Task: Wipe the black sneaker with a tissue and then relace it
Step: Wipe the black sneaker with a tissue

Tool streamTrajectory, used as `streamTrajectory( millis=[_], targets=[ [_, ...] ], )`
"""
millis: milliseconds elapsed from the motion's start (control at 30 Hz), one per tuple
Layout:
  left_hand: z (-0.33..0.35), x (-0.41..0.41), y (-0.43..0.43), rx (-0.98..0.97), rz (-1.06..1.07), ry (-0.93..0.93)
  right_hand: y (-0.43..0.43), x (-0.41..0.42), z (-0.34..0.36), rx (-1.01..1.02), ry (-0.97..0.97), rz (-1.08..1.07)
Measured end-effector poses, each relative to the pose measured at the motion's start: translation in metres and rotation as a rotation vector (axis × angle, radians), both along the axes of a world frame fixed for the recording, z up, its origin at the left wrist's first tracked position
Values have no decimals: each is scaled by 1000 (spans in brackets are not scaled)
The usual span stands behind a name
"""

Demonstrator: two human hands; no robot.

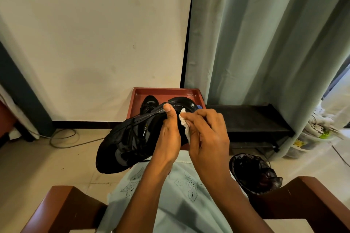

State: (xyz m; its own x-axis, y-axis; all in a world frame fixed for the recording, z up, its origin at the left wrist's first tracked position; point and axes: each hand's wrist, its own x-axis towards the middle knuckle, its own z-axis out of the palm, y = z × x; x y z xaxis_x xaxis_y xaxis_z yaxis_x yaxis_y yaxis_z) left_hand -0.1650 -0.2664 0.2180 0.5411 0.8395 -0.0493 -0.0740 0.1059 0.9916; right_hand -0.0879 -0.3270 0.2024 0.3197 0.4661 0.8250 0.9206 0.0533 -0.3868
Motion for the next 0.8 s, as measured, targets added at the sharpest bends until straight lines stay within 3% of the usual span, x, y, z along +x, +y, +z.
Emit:
streamTrajectory(
  millis=[400,700,800],
  targets=[
    [-6,1,7,-177,69,-30,-12,6,-46,91,-25,127],
    [-3,-2,4,-160,19,-104,-2,9,-16,69,383,218],
    [-7,0,2,-136,6,-105,2,16,0,-6,351,176]
  ],
)
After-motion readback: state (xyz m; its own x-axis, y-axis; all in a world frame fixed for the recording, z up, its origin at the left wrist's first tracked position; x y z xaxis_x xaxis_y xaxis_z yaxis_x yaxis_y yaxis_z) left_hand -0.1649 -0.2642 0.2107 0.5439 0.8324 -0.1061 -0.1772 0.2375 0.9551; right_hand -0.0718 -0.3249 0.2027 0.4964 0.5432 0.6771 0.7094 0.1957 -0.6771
